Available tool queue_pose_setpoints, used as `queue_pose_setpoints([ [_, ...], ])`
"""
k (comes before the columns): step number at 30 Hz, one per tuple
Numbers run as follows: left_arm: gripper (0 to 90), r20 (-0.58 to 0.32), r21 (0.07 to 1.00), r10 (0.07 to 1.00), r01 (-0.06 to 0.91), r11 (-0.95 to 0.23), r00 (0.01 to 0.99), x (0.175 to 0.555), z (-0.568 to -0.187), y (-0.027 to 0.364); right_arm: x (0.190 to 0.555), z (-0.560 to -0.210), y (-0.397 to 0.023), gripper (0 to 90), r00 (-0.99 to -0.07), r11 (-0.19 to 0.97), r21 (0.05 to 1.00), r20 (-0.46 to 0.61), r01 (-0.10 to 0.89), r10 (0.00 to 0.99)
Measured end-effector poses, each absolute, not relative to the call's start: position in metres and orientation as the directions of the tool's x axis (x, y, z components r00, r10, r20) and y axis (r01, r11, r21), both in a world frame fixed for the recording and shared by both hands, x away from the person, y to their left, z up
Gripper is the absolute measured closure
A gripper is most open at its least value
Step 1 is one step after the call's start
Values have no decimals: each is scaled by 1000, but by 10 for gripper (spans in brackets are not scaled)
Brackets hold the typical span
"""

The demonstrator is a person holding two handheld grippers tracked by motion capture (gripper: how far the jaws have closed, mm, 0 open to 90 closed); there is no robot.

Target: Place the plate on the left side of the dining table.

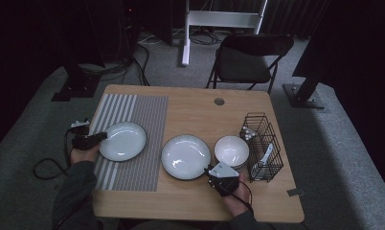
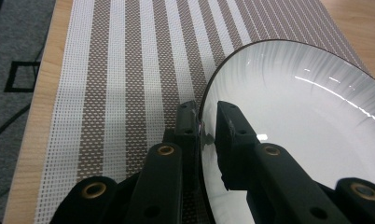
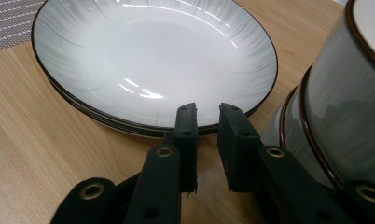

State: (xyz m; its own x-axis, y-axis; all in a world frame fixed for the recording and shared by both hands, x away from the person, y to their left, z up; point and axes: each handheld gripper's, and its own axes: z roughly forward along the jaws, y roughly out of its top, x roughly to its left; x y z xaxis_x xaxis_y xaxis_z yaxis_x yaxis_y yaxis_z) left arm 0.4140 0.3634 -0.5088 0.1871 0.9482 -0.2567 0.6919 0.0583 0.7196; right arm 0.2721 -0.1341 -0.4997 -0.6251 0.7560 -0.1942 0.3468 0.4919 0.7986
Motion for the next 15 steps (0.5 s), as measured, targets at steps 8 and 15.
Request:
queue_pose_setpoints([
  [8,770,-216,734,957,678,27,195,413,-508,363,272,-499,-134,750,-632,495,801,-196,338,749],
  [15,739,-195,742,961,670,13,198,412,-507,361,272,-499,-134,748,-636,494,801,-192,338,747],
])
